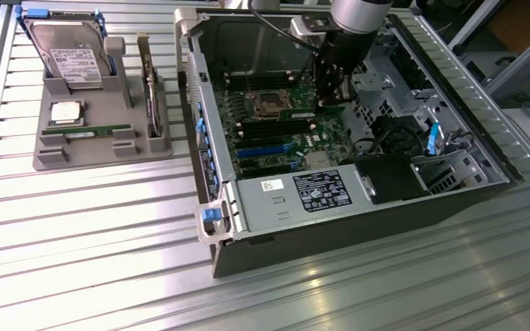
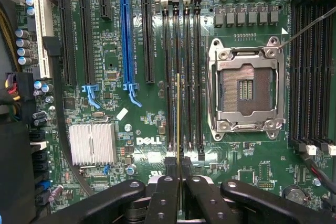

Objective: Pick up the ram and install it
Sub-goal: 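Insert the ram into the slot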

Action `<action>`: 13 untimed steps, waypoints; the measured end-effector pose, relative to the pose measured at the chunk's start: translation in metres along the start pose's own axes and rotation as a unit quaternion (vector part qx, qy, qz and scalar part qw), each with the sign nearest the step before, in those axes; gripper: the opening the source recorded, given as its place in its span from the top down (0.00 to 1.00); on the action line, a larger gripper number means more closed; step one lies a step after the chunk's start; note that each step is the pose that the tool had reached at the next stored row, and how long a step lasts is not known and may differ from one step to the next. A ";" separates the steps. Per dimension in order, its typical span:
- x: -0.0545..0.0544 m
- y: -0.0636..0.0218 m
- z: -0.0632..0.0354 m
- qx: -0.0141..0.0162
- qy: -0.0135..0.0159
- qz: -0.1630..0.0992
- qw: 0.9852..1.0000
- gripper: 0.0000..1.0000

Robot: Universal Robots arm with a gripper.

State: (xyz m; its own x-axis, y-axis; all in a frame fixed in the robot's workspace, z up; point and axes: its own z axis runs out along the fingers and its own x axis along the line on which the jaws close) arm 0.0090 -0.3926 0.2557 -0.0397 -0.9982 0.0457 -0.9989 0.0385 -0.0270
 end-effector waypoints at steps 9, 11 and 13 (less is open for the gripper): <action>0.000 0.0001 0.0051 0.000 0.000 0.000 1.000 0.88; 0.000 0.0002 0.0068 0.000 0.000 0.000 1.000 0.88; 0.000 0.0002 0.0078 0.000 0.000 0.000 1.000 0.88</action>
State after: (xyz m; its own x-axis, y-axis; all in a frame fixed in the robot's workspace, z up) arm 0.0090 -0.3926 0.2479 -0.0397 -0.9982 0.0457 -0.9989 0.0385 -0.0270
